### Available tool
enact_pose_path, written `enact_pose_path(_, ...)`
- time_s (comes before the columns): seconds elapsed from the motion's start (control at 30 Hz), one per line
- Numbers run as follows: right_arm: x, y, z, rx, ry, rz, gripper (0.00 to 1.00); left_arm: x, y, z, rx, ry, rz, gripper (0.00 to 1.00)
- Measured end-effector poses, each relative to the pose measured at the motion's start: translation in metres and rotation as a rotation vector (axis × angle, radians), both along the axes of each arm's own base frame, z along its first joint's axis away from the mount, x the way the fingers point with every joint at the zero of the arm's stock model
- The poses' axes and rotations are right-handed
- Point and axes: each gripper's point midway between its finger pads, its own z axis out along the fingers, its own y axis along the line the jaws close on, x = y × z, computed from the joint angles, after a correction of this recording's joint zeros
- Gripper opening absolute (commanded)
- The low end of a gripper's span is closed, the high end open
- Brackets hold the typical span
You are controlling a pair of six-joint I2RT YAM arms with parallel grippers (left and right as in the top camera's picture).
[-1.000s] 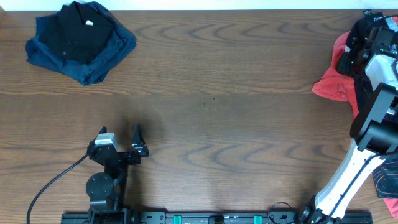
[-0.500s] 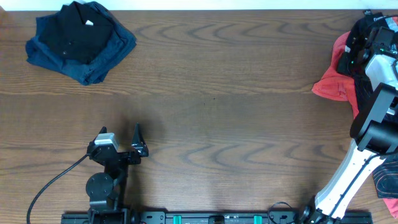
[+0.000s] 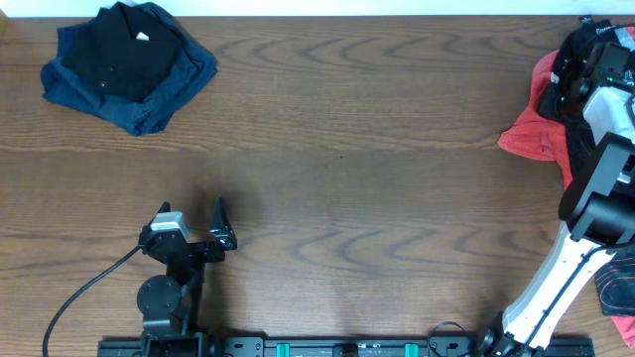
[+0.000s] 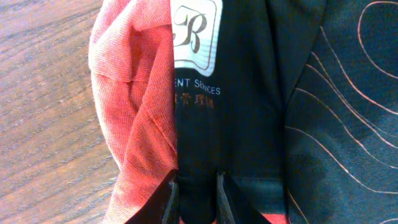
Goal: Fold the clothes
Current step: 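Close the right gripper on the black jersey's edge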
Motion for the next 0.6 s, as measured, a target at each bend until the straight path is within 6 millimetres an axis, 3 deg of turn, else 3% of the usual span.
enact_pose_path(0.23,0.000,0.000,0.003,0.000,-0.005,-0.003,0.15,0.000,0.000,0.000,0.000,0.000,0.000,0.98)
enact_pose_path(0.43,0.002,-0.001,0.015,-0.005,-0.025,-0.008,0.01,0.000,0.000,0.000,0.000,0.000,0.000,0.98)
enact_pose_path(0.6,0.003,-0.001,0.021,-0.008,-0.036,-0.012,0.01,0.000,0.000,0.000,0.000,0.000,0.000,0.98)
